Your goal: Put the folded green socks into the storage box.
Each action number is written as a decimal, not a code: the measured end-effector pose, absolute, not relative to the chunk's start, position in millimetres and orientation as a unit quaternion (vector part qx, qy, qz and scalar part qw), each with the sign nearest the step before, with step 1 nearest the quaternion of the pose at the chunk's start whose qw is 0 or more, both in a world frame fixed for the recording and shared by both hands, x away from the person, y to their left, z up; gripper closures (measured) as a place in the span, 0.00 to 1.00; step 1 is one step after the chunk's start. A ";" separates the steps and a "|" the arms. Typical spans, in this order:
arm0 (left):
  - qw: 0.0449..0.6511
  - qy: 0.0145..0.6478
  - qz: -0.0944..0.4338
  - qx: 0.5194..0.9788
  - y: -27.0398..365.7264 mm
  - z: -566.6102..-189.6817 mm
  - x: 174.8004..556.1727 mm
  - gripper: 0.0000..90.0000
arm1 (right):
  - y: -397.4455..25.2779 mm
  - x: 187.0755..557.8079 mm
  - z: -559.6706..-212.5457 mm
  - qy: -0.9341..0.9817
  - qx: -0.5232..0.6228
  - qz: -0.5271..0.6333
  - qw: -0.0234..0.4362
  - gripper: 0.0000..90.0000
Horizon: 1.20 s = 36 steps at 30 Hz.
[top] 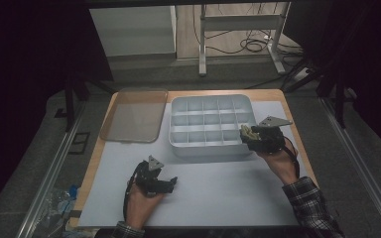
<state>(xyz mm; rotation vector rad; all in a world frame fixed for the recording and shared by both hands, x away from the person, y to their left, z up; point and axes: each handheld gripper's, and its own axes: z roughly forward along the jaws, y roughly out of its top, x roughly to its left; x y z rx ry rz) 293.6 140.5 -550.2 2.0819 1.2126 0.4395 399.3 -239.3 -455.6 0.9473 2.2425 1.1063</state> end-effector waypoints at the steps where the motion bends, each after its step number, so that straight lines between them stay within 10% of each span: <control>1: 0.339 0.466 0.169 0.800 140.4 -550.2 293.6 0.07 | -239.1 398.3 -455.7 0.816 0.344 0.403 0.231 0.46; 36: 0.339 0.466 0.169 0.800 140.5 -550.1 293.6 0.07 | -236.3 364.5 -460.5 0.837 0.325 0.395 0.194 0.32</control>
